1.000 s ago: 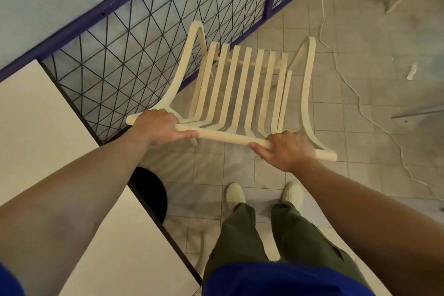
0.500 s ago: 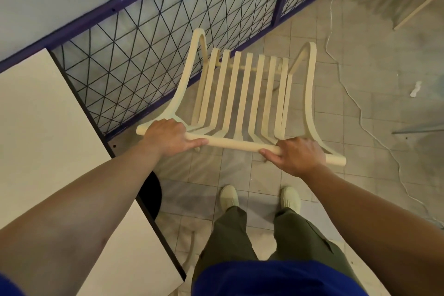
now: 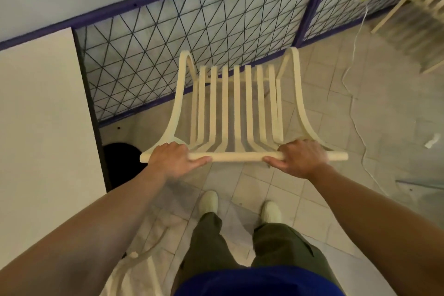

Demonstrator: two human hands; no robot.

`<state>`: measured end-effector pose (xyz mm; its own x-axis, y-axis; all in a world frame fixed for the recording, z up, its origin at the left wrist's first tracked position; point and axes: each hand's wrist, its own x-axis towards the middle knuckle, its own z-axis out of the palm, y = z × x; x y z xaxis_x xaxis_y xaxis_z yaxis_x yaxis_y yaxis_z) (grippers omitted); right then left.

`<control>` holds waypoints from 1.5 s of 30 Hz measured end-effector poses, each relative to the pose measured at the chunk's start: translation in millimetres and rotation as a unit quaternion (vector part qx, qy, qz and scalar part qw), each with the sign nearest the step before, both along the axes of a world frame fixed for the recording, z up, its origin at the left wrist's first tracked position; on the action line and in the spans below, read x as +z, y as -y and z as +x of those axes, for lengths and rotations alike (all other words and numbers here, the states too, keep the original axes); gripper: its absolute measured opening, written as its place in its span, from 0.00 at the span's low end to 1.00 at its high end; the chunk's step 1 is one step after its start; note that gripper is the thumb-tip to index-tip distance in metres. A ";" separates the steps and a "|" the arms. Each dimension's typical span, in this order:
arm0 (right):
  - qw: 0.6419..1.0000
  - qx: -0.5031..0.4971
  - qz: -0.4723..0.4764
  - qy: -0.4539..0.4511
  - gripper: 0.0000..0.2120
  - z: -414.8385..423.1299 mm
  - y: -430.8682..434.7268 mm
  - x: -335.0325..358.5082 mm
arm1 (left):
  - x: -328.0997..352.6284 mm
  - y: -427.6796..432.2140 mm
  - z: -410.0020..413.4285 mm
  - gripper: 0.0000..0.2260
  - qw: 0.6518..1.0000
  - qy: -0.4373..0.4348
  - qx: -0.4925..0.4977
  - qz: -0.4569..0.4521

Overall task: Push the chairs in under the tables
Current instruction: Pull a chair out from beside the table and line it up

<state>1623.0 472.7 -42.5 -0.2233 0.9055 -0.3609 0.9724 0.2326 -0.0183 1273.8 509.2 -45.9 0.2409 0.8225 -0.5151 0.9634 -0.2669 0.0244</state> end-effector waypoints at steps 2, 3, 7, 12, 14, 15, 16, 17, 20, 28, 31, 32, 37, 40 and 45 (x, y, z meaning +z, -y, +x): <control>1.000 0.020 -0.004 0.003 0.41 15.3 -4.1 -1.2 | 1.1 14.4 14.3 0.44 1.000 -0.009 0.029 -0.005; 1.000 0.031 -0.005 0.004 0.42 23.4 -6.1 -1.9 | 1.4 21.5 22.7 0.44 0.999 -0.014 0.044 -0.009; 0.998 0.063 -0.012 0.006 0.43 52.3 -14.6 -1.1 | 2.5 41.0 54.8 0.42 0.994 -0.016 0.107 -0.029; 0.996 0.079 -0.033 -0.004 0.45 70.7 -23.4 -0.1 | 1.1 51.3 72.8 0.38 0.989 0.005 0.137 -0.055; 0.996 0.075 -0.056 -0.015 0.45 71.1 -24.8 1.2 | 1.9 47.1 70.5 0.40 0.985 0.027 0.140 -0.096; 0.995 0.069 -0.070 -0.025 0.45 68.5 -26.5 4.4 | 4.1 44.3 66.2 0.39 0.982 0.043 0.141 -0.117; 0.993 0.060 -0.094 -0.036 0.45 69.1 -28.8 5.5 | 5.0 42.3 65.8 0.38 0.978 0.062 0.141 -0.139; 0.990 0.052 -0.124 -0.044 0.44 71.0 -31.3 6.5 | 5.0 40.8 66.9 0.35 0.975 0.080 0.137 -0.157; 0.980 0.040 -0.190 -0.030 0.37 70.0 -34.5 8.4 | 4.1 35.7 70.6 0.30 0.975 0.089 0.088 -0.182; 0.988 0.043 -0.148 0.027 0.22 59.8 -33.1 -0.3 | -14.1 29.6 90.5 0.36 0.982 0.064 0.080 -0.159; 0.991 0.036 -0.124 0.025 0.34 62.3 -31.5 -0.5 | -8.7 34.8 88.5 0.43 0.989 0.050 0.080 -0.118; 0.993 0.042 -0.111 0.026 0.38 63.3 -30.7 -0.1 | -7.2 35.8 88.9 0.43 0.990 0.044 0.080 -0.109; 0.995 0.049 -0.084 0.018 0.52 66.2 -30.7 -1.1 | -2.2 37.9 94.7 0.44 0.991 0.017 0.087 -0.105; 0.995 0.060 -0.082 0.015 0.51 69.1 -29.8 0.2 | 0.5 41.0 98.7 0.46 0.988 0.019 0.106 -0.115; 0.994 0.079 -0.073 0.018 0.52 84.2 -38.8 0.0 | 5.1 48.8 117.6 0.47 0.982 0.017 0.141 -0.124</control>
<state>1707.3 511.6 -42.5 -0.3428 0.7975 -0.4965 0.9248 0.3794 -0.0291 1391.4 460.4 -40.8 0.0421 0.7090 -0.7040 0.9958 0.0279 0.0876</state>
